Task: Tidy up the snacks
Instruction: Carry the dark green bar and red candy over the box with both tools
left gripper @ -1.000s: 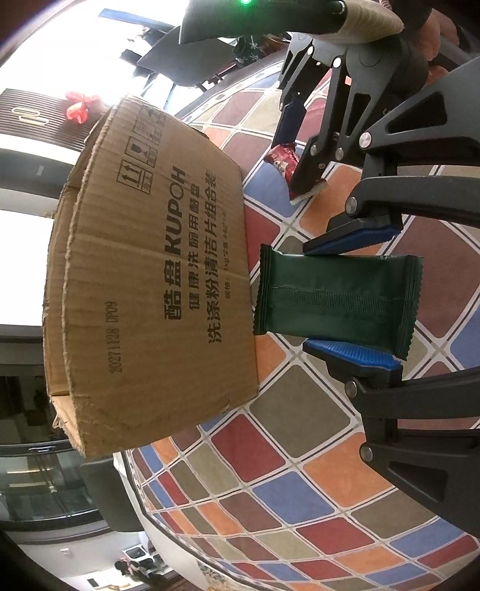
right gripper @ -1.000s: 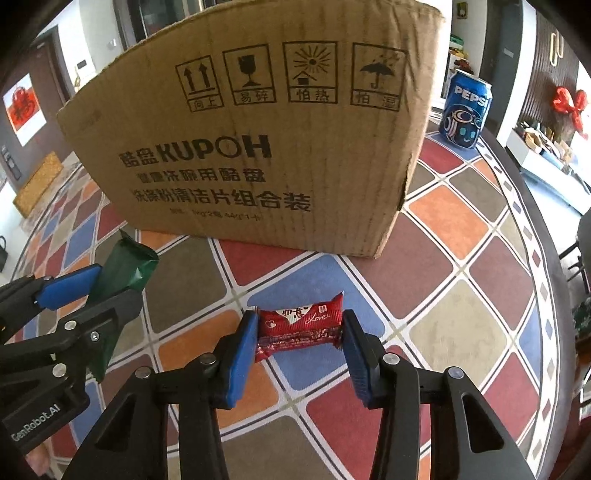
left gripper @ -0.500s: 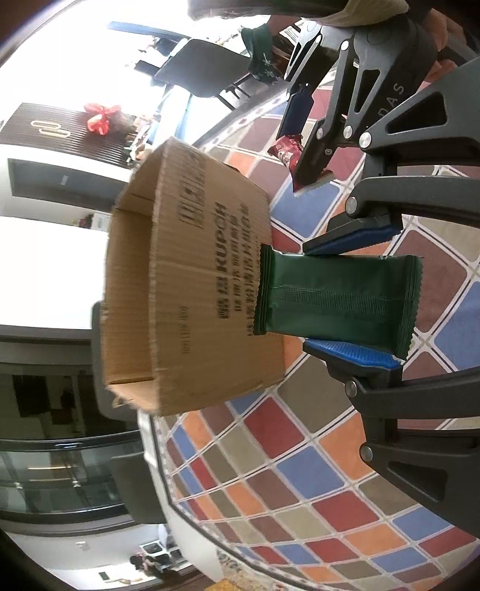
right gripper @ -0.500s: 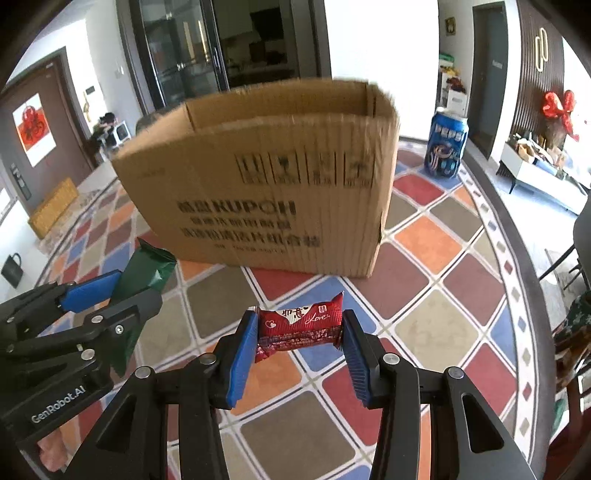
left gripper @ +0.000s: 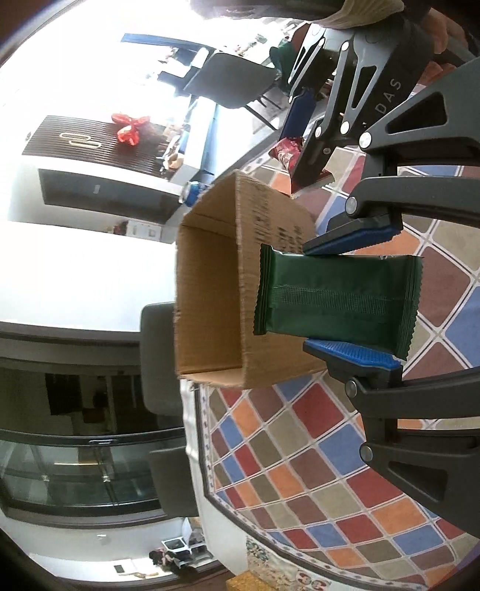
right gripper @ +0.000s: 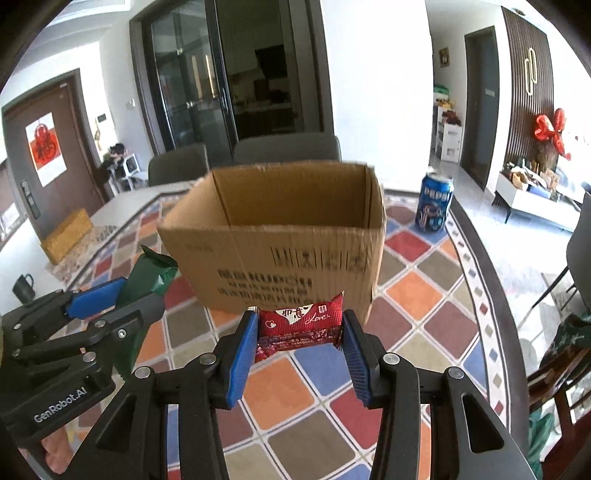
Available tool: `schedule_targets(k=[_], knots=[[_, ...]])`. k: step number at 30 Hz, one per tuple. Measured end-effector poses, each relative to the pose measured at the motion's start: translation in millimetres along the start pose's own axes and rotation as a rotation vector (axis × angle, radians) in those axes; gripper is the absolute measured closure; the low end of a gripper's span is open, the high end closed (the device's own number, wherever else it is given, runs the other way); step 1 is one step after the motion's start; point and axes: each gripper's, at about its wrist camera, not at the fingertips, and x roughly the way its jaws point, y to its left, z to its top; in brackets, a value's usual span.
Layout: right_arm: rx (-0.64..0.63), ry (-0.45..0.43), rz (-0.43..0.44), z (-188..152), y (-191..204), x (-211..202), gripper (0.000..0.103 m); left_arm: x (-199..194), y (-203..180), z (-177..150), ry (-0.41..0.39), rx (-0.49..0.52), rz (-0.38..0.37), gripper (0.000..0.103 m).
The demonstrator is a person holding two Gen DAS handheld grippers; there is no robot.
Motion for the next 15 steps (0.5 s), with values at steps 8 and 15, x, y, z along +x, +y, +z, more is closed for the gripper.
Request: schedule_targets(k=[8,15], knots=[[-0.015,-0.055,-0.006,18.5,6.2,-13.7,0.057,-6.9,5.6,23.9,-0.043,-0.002,0.009,0.058],[-0.011,-0.073,-0.003,44.0,6.3,-10.8,0.057,-6.3,12.5,54.5,-0.069,-0.002,-0.001,0.058]])
